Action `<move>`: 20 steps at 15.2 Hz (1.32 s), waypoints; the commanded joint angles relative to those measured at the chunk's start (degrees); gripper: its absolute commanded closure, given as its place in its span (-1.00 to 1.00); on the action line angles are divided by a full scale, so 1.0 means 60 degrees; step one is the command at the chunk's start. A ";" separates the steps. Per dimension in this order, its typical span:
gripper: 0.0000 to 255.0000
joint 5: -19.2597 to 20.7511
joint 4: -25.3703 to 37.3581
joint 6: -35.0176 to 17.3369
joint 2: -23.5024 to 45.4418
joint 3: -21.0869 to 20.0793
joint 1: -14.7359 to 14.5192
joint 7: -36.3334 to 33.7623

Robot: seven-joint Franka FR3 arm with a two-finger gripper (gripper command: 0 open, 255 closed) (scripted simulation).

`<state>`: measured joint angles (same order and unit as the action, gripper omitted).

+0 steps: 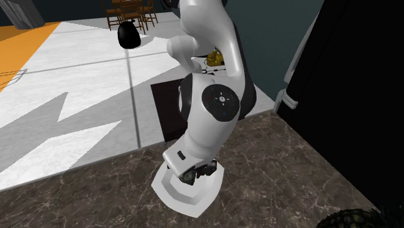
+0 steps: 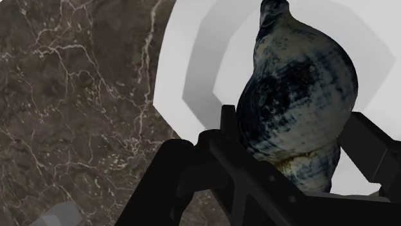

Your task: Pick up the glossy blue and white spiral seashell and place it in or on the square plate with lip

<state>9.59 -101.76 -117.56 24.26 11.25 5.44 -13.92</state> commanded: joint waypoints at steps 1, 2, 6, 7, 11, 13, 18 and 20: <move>1.00 -0.0004 -0.0036 -0.0102 0.0061 -0.0004 0.0004 -0.0017; 1.00 -0.0004 -0.0035 -0.0102 0.0062 -0.0004 0.0004 -0.0017; 1.00 -0.0004 -0.0035 -0.0102 0.0062 -0.0004 0.0004 -0.0017; 1.00 -0.0004 -0.0035 -0.0102 0.0062 -0.0004 0.0004 -0.0017; -1.00 -0.0005 -0.0034 -0.0101 0.0062 -0.0004 0.0004 -0.0017; -1.00 -0.0004 -0.0035 -0.0102 0.0062 -0.0004 0.0004 -0.0017; -1.00 -0.0028 0.0711 0.0997 -0.0276 -0.0045 -0.0129 0.0004; -1.00 -0.0028 0.0710 0.0997 -0.0276 -0.0045 -0.0129 0.0004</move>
<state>9.43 -97.66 -111.81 22.64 10.98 4.68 -13.91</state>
